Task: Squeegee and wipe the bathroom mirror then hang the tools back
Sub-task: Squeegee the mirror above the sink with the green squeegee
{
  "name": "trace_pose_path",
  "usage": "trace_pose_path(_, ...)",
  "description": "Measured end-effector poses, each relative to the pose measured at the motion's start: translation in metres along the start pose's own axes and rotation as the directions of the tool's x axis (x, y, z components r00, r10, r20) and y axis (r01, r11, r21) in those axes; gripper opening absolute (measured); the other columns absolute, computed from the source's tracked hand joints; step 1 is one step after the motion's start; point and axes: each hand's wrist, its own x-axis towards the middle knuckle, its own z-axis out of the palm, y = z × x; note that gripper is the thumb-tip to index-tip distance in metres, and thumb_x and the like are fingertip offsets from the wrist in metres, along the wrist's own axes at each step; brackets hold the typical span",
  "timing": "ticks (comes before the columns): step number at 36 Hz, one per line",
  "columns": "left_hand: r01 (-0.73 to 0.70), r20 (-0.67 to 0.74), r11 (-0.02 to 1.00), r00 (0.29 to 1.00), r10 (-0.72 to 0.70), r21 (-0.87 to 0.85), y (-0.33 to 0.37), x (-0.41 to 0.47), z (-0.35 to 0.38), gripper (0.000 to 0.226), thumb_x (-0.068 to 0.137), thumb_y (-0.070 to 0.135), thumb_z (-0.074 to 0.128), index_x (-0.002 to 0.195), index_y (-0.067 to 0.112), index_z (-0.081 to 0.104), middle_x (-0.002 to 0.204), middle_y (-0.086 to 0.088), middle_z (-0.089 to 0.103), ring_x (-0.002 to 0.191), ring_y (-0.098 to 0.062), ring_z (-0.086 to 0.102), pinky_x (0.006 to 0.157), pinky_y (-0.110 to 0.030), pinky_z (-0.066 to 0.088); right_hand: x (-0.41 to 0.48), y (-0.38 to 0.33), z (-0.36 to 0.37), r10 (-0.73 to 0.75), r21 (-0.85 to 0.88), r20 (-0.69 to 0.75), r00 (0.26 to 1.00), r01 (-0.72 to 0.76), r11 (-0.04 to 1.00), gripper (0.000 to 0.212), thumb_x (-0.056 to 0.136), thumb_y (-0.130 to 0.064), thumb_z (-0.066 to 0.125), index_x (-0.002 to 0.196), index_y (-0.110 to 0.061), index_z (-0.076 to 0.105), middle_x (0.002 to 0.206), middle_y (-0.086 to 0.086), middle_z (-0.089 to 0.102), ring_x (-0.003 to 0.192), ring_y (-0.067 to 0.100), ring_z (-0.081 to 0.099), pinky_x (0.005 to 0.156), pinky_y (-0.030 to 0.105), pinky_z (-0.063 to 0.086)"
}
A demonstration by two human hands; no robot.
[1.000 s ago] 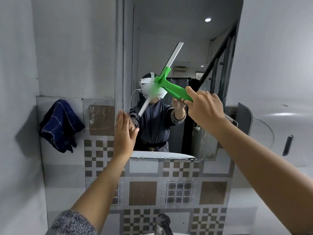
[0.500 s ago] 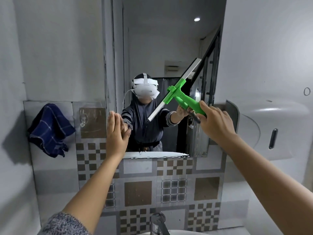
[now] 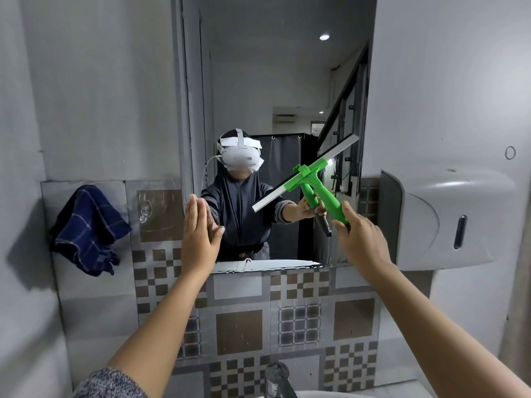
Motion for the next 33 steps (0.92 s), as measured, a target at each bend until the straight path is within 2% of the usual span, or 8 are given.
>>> trace_pose_path(8, -0.021, 0.011, 1.0, 1.0, 0.02, 0.016, 0.004, 0.006, 0.003, 0.085, 0.085, 0.018, 0.063, 0.145, 0.013, 0.004, 0.152, 0.001, -0.006, 0.139, -0.013, -0.003, 0.109, -0.031, 0.019, -0.008, 0.002, 0.018, 0.094, 0.104, -0.022, 0.995, -0.091, 0.99, 0.048, 0.095, -0.028, 0.047, 0.138, -0.013, 0.035, 0.095, 0.014, 0.066, 0.076, 0.032, 0.06, 0.059, 0.037, 0.046)
trace_pose_path(13, -0.058, 0.014, 0.998, 0.998, 0.058, 0.026, 0.009, 0.012, 0.001, 0.091, 0.085, 0.018, 0.064, 0.143, 0.017, -0.006, 0.153, 0.002, -0.008, 0.141, -0.016, -0.003, 0.108, -0.027, 0.022, -0.015, -0.012, 0.024, 0.202, 0.223, -0.012, 0.979, -0.194, 0.955, 0.051, 0.096, -0.032, 0.043, 0.143, -0.017, 0.028, 0.095, 0.011, 0.064, 0.077, 0.029, 0.062, 0.062, 0.041, 0.051)
trace_pose_path(18, -0.08, 0.066, 0.994, 0.995, 0.075, 0.075, 0.002, 0.009, -0.003, 0.089, 0.085, 0.021, 0.064, 0.146, 0.015, -0.001, 0.155, -0.001, -0.008, 0.143, -0.017, -0.004, 0.107, -0.026, 0.019, -0.03, -0.034, 0.04, 0.322, 0.335, 0.033, 0.946, -0.314, 0.888, 0.047, 0.097, -0.032, 0.04, 0.14, -0.019, 0.027, 0.092, 0.011, 0.062, 0.077, 0.031, 0.061, 0.067, 0.048, 0.054)
trace_pose_path(21, -0.097, 0.088, 0.992, 0.992, 0.09, 0.079, -0.002, 0.009, -0.005, 0.089, 0.085, 0.021, 0.064, 0.146, 0.015, 0.0, 0.155, -0.001, -0.008, 0.143, -0.017, -0.004, 0.109, -0.026, 0.016, -0.035, -0.046, 0.049, 0.368, 0.415, 0.06, 0.928, -0.359, 0.836, 0.041, 0.096, -0.033, 0.04, 0.135, -0.02, 0.031, 0.084, 0.011, 0.061, 0.069, 0.03, 0.059, 0.059, 0.044, 0.05)
trace_pose_path(25, -0.114, 0.113, 0.99, 0.988, 0.105, 0.084, -0.004, 0.009, -0.009, 0.088, 0.085, 0.021, 0.064, 0.146, 0.015, 0.002, 0.155, 0.0, -0.008, 0.143, -0.017, -0.003, 0.112, -0.038, 0.027, -0.042, -0.068, 0.059, 0.38, 0.544, 0.041, 0.924, -0.34, 0.767, 0.017, 0.096, -0.027, 0.042, 0.102, -0.012, 0.044, 0.068, 0.006, 0.052, 0.054, 0.02, 0.045, 0.048, 0.037, 0.041)
trace_pose_path(28, -0.133, 0.141, 0.985, 0.983, 0.117, 0.106, -0.005, 0.008, -0.013, 0.088, 0.085, 0.021, 0.064, 0.146, 0.015, 0.001, 0.154, 0.003, -0.011, 0.142, -0.016, -0.004, 0.109, -0.041, 0.034, -0.046, -0.089, 0.063, 0.408, 0.635, 0.014, 0.913, -0.323, 0.701, 0.016, 0.096, -0.021, 0.043, 0.087, -0.009, 0.041, 0.063, 0.0, 0.045, 0.051, 0.016, 0.04, 0.045, 0.03, 0.036)
trace_pose_path(30, -0.153, 0.146, 0.981, 0.98, 0.135, 0.12, -0.005, 0.009, -0.013, 0.087, 0.085, 0.02, 0.064, 0.146, 0.013, 0.002, 0.154, 0.001, -0.009, 0.142, -0.016, -0.004, 0.112, -0.039, 0.029, -0.047, -0.101, 0.065, 0.445, 0.698, 0.011, 0.896, -0.325, 0.637, 0.016, 0.097, -0.019, 0.043, 0.088, -0.005, 0.042, 0.064, 0.0, 0.044, 0.049, 0.013, 0.038, 0.039, 0.016, 0.032)
trace_pose_path(33, -0.183, 0.148, 0.973, 0.976, 0.163, 0.139, 0.004, 0.009, -0.011, 0.085, 0.086, 0.02, 0.063, 0.146, 0.012, 0.004, 0.155, -0.001, -0.006, 0.142, -0.016, -0.003, 0.111, -0.022, 0.01, -0.044, -0.112, 0.065, 0.487, 0.773, 0.021, 0.873, -0.323, 0.546, 0.011, 0.097, -0.02, 0.043, 0.092, -0.011, 0.041, 0.067, -0.002, 0.045, 0.052, 0.01, 0.039, 0.044, 0.014, 0.033)
